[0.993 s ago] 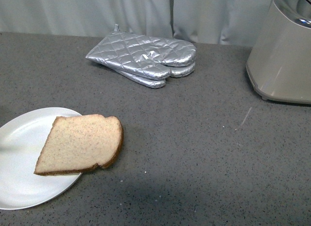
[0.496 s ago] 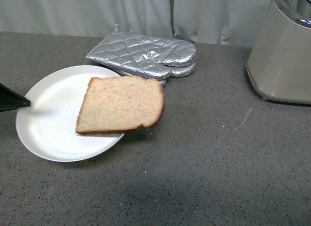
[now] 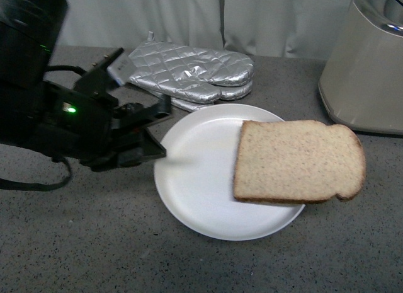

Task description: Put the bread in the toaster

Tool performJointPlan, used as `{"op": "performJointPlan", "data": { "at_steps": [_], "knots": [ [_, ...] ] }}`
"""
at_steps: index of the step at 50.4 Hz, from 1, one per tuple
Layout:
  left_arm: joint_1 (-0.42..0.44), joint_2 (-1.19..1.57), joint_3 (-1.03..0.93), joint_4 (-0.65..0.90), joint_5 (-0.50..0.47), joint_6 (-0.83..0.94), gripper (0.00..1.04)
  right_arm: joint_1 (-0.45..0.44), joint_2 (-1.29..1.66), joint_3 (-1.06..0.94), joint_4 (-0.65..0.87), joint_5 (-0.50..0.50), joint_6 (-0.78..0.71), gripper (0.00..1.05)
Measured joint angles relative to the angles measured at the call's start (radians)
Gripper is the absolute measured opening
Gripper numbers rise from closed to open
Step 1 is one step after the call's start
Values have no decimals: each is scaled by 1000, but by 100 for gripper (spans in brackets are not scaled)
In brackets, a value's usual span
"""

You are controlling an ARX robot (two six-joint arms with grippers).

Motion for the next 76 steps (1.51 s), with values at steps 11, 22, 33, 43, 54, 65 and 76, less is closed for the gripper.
{"op": "performJointPlan", "data": {
  "at_steps": [11, 22, 33, 43, 54, 65, 76],
  "knots": [
    [-84, 126, 89, 42, -48, -114, 4, 0, 0, 0, 0, 0, 0, 95],
    [-151, 203, 174, 45, -74, -180, 4, 0, 0, 0, 0, 0, 0, 95],
    [-196, 245, 232, 46, -87, -253, 4, 0, 0, 0, 0, 0, 0, 95],
    [-152, 211, 177, 75, -94, -287, 41, 0, 0, 0, 0, 0, 0, 95],
    [38, -32, -69, 127, -40, -289, 84, 0, 0, 0, 0, 0, 0, 95],
    [323, -257, -338, 216, -50, -242, 93, 0, 0, 0, 0, 0, 0, 95],
    [513, -677, -731, 730, -201, 186, 58, -2, 2, 0, -1, 1, 0, 95]
  ]
}}
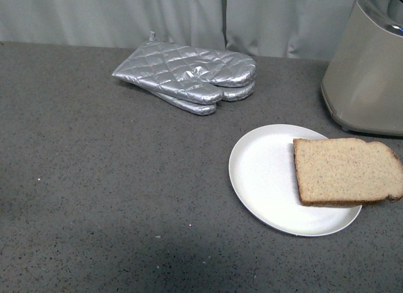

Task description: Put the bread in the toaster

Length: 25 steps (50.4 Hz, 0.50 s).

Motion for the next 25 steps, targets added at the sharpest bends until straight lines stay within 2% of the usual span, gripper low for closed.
{"op": "performJointPlan", "data": {
  "at_steps": [1, 6, 8, 10, 13, 16, 25],
  "knots": [
    [6, -90, -21, -51, 1, 29, 54, 0, 0, 0, 0, 0, 0, 95],
    [0, -714, -75, -566, -1, 132, 31, 0, -2, 0, -1, -2, 0, 95],
    [-29, -926, -75, -747, -42, 147, 22, 0, -2, 0, -1, -1, 0, 95],
    [-74, -1061, -74, -843, -108, 155, 15, 0, -2, 0, -1, -1, 0, 95],
    [-165, -1181, -74, -911, -196, 163, 4, 0, -2, 0, -1, -1, 0, 95],
    [-206, -1215, -74, -919, -201, 167, 4, 0, -2, 0, -1, -1, 0, 95],
    [-218, -1224, -74, -924, -218, 175, 4, 0, -2, 0, -1, -2, 0, 95]
  ]
}}
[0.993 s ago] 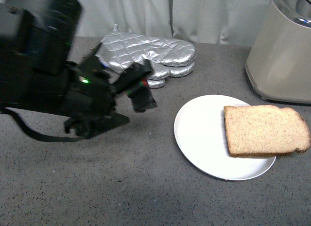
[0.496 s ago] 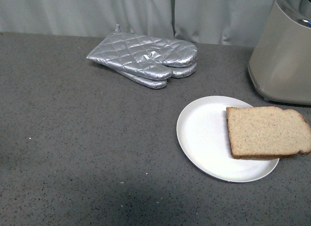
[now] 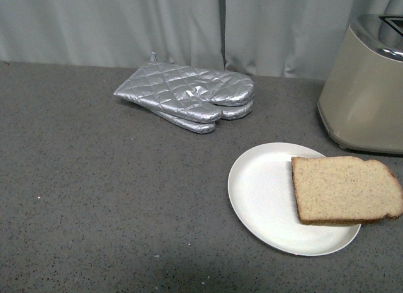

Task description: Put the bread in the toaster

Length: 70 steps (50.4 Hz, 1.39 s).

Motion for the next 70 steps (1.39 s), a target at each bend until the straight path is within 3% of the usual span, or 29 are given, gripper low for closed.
{"op": "performJointPlan", "data": {
  "at_steps": [4, 11, 14, 16, 20, 29, 40, 51, 70],
  "knots": [
    [0, -1, 0, 0, 1, 0, 4, 0, 0, 0, 0, 0, 0, 95],
    [0, -1, 0, 0, 0, 1, 27, -2, 7, 3, -12, -10, 8, 95],
    [0, -1, 0, 0, -1, 0, 39, -12, 105, 70, -173, -82, 122, 95],
    [0, -2, 0, 0, 2, 1, 48, -13, 214, 89, -199, -60, 215, 95],
    [0, -2, 0, 0, 0, 1, 61, -27, 362, 78, -120, -21, 325, 95],
    [0, -2, 0, 0, 0, 2, 100, -20, 932, 54, 369, 96, 523, 95],
    [0, -2, 0, 0, 0, 3, 98, 39, 1481, 29, 856, 141, 637, 95],
    [0, -2, 0, 0, 0, 3, 98, 80, 1789, 31, 1173, 159, 749, 95],
    [0, -2, 0, 0, 0, 3, 98, 87, 1998, 77, 1277, 156, 875, 95]
  ]
}}
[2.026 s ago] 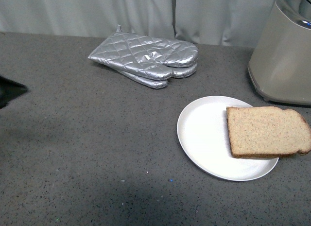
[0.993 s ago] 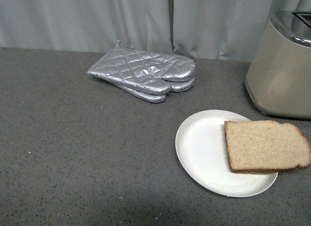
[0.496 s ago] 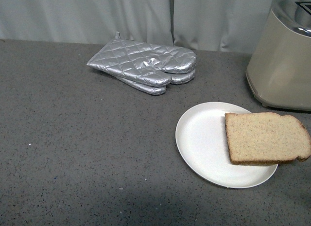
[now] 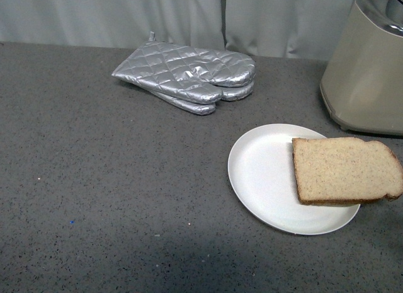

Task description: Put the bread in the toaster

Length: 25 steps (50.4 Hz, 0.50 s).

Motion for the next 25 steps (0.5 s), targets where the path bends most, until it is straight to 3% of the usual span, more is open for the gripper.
{"op": "performJointPlan", "data": {
  "at_steps": [25],
  "knots": [
    [0, 0, 0, 0, 0, 0, 98, 54, 47, 252, -187, -21, 61, 95]
  ]
}}
